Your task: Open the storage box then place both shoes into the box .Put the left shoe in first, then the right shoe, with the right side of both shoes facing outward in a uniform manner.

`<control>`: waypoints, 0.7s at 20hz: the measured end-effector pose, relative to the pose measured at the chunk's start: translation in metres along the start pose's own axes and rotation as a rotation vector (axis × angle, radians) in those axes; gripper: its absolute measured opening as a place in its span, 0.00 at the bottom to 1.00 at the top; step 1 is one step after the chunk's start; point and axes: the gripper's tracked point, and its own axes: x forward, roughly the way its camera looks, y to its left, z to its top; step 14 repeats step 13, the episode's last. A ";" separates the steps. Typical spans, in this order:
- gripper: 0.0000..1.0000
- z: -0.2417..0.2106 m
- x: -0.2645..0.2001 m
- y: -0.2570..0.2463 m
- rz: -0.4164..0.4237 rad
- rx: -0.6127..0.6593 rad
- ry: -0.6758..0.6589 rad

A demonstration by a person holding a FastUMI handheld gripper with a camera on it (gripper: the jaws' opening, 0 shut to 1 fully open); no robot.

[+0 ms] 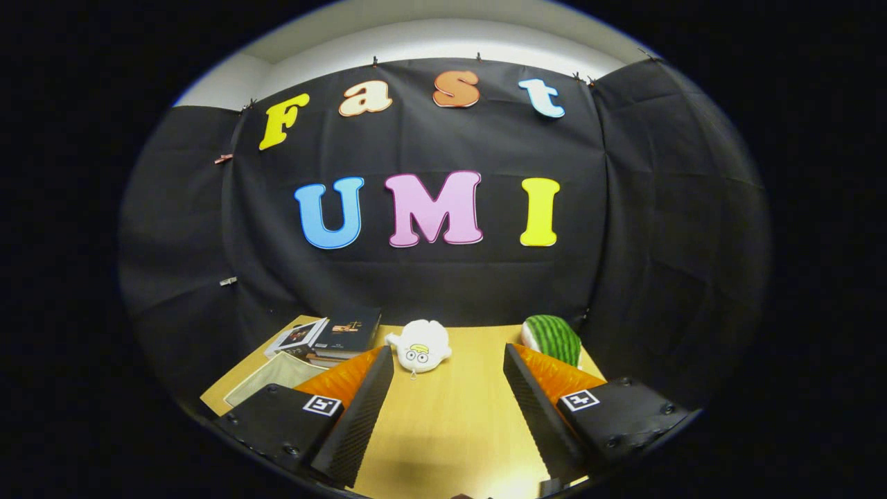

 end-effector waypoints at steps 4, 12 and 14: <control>0.98 -0.011 -0.009 -0.038 0.072 -0.030 -0.075; 0.98 -0.038 0.001 -0.077 0.115 0.017 -0.059; 0.98 -0.038 0.003 -0.080 0.122 0.022 -0.058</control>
